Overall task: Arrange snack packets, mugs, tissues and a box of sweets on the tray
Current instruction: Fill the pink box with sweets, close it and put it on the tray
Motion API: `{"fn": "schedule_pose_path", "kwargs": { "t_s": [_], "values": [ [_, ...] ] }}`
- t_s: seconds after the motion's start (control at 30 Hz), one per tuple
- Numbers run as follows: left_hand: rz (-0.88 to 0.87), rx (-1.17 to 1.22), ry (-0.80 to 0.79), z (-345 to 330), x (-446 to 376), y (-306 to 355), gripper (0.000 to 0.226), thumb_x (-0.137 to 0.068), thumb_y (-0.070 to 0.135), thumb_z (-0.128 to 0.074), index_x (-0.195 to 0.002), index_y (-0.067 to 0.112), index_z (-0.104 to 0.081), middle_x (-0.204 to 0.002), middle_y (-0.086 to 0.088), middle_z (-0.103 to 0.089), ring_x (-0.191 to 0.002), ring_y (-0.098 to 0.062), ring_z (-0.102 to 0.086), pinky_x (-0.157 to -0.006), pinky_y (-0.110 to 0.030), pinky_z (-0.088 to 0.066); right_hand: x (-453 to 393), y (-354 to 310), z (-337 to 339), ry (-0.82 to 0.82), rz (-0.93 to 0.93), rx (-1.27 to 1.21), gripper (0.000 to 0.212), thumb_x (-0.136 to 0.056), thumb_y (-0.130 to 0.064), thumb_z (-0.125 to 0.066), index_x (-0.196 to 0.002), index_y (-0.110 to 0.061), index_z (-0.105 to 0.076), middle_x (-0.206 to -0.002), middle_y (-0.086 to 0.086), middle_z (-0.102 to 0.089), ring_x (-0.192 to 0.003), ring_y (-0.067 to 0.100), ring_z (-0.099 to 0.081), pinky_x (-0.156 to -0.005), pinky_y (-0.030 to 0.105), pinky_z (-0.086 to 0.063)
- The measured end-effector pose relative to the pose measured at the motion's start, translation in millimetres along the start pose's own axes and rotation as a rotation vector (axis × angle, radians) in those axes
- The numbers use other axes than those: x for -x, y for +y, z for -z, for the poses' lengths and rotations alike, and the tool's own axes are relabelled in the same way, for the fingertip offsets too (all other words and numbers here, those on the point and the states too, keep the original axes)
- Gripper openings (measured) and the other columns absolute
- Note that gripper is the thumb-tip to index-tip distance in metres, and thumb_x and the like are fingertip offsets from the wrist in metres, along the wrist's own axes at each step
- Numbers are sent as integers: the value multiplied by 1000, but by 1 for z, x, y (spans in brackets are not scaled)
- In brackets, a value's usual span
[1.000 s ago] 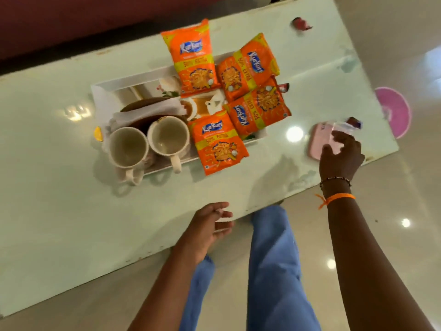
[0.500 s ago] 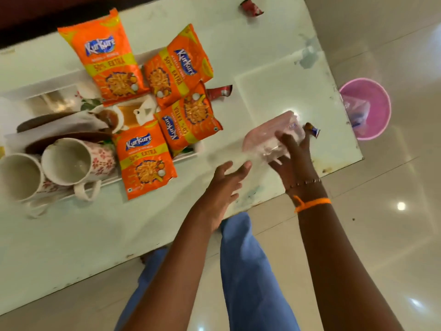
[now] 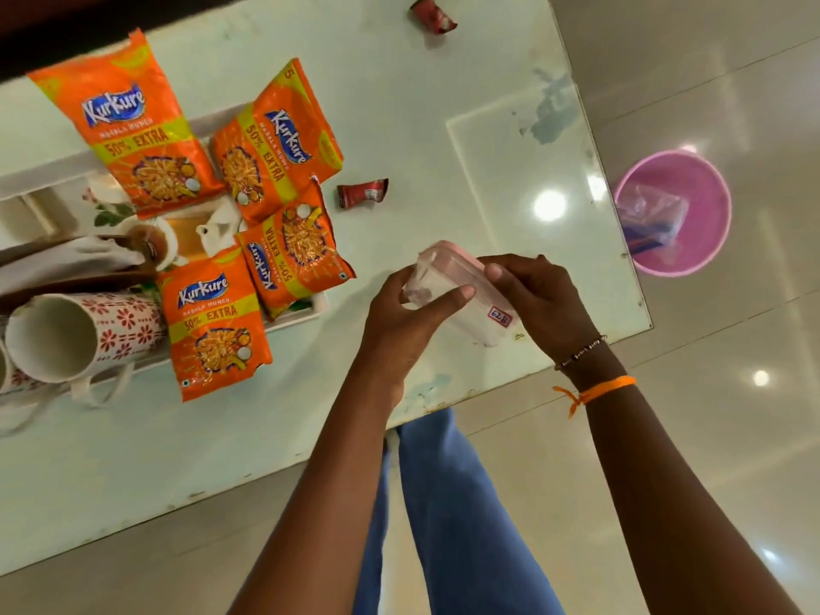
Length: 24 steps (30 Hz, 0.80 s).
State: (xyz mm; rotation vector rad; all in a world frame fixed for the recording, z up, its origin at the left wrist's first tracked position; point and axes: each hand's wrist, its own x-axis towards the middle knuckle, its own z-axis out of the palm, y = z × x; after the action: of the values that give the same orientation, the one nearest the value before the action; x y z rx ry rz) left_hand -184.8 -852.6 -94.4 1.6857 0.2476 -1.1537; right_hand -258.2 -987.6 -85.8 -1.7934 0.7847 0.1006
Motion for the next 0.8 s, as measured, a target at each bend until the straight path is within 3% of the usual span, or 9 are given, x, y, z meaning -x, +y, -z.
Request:
{"fn": "schedule_pose_path", "kwargs": {
  "t_s": [0.13,0.2,0.27,0.37,0.43,0.57,0.63,0.7,0.8],
  "values": [
    [39,-97,40,5,1,-3,56,-57,49,-77,-106,27,-62,-100,7,-68,-93,-11,-64,-78,-26,-53,-8,13,-6,84,-26,147,24,-93,-10,-47,-88,-2,-69,-59,-18,-51,-56,-11,-54,-65,-1,-34],
    [37,-137,14,9,4,-5,63,-55,48,-79,-111,26,-60,-104,8,-66,-92,-6,-62,-75,-22,-50,-13,19,-9,191,-90,153,27,-94,-10,-45,-81,2,-66,-56,0,-57,-55,3,-47,-75,17,-35],
    [17,-171,-6,13,8,-7,65,-53,45,-81,-112,30,-56,-103,16,-61,-90,2,-60,-69,-16,-46,-17,23,-12,244,-141,124,27,-93,-13,-47,-84,3,-66,-74,22,-68,-65,18,-47,-82,30,-35],
    [-29,-214,-3,21,12,-10,74,-47,36,-83,-110,39,-45,-106,20,-55,-96,-2,-58,-72,-18,-46,-19,26,-13,292,-145,200,19,-89,-13,-53,-93,-7,-70,-94,12,-71,-76,19,-55,-74,22,-39],
    [-73,-239,-1,27,12,-11,81,-43,32,-82,-113,37,-41,-112,14,-56,-103,-6,-56,-77,-19,-46,-20,31,-9,396,-138,299,17,-85,-10,-57,-95,-12,-70,-99,11,-69,-85,27,-59,-75,26,-45],
    [-159,-270,-35,34,13,-12,81,-48,19,-85,-113,35,-39,-113,16,-55,-108,-8,-55,-84,-23,-48,-19,48,0,422,-200,540,40,-77,8,-53,-109,-13,-63,-118,14,-54,-108,34,-47,-83,13,-29],
    [-189,-278,-31,34,14,-13,79,-53,11,-85,-113,33,-40,-115,13,-55,-109,-10,-55,-85,-26,-50,-20,52,2,339,-230,524,38,-77,12,-50,-108,-7,-63,-118,18,-53,-106,36,-51,-92,25,-39],
    [-217,-284,-13,32,14,-12,78,-54,8,-84,-114,32,-39,-121,7,-54,-111,-14,-54,-87,-28,-50,-22,49,4,324,-207,469,32,-79,12,-49,-103,-2,-64,-111,21,-57,-99,37,-57,-86,39,-49],
    [-252,-293,24,28,16,-12,78,-55,7,-84,-113,31,-38,-121,6,-52,-110,-16,-54,-85,-27,-50,-19,27,5,364,-86,307,26,-79,9,-52,-100,-3,-63,-104,18,-60,-83,26,-62,-75,17,-51]
  ]
}}
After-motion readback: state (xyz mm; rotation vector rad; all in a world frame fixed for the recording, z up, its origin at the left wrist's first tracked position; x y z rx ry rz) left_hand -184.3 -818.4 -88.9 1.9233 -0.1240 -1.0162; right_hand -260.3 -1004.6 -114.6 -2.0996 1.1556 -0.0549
